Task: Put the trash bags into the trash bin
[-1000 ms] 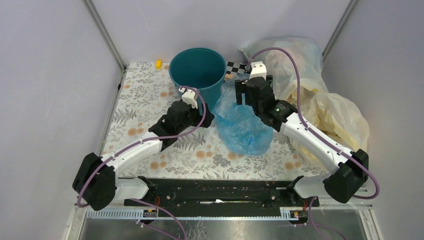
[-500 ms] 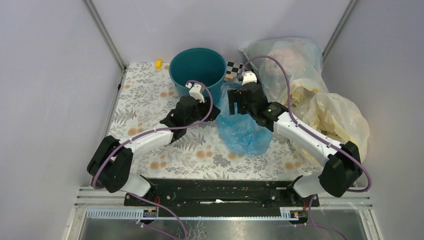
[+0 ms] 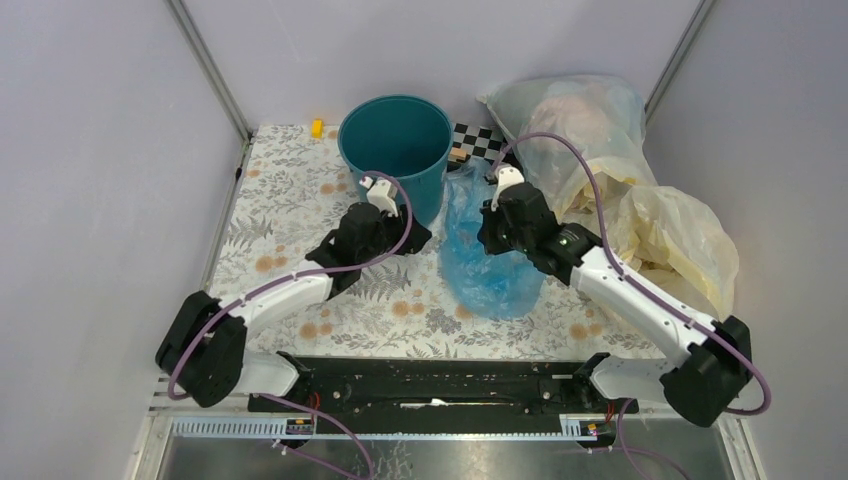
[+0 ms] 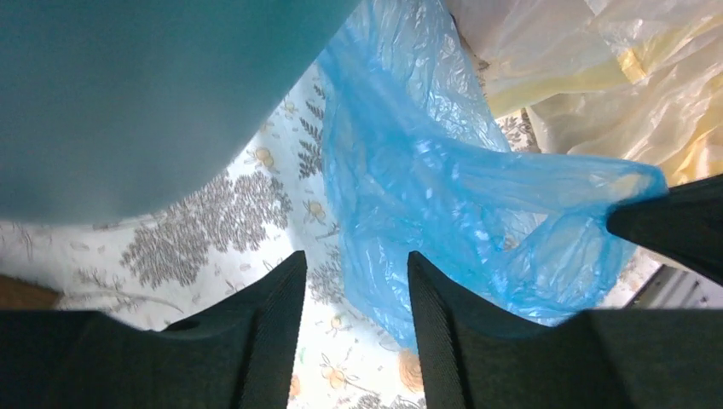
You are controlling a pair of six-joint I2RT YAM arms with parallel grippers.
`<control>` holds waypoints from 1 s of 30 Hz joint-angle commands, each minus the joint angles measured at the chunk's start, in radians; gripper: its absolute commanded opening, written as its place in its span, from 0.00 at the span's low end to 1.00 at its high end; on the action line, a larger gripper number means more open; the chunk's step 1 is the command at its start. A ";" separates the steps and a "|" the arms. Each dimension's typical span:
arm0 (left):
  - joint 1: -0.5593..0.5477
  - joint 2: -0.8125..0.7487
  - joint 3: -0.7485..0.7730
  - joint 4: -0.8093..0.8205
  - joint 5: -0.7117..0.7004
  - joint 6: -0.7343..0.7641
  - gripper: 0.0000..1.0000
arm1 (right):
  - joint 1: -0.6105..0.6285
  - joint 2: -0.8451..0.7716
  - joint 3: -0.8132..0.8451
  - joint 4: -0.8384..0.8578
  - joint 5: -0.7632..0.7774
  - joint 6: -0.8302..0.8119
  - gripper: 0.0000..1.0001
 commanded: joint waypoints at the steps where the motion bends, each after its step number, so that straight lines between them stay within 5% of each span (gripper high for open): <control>1: 0.005 -0.088 -0.049 0.001 0.034 -0.071 0.57 | 0.002 -0.088 -0.061 -0.034 -0.145 0.032 0.00; 9: -0.006 -0.143 -0.122 0.064 0.161 -0.222 0.76 | 0.004 -0.230 -0.210 -0.041 -0.320 0.089 0.00; 30: -0.067 0.087 -0.174 0.328 0.149 -0.376 0.69 | 0.006 -0.374 -0.309 -0.154 -0.373 0.089 0.01</control>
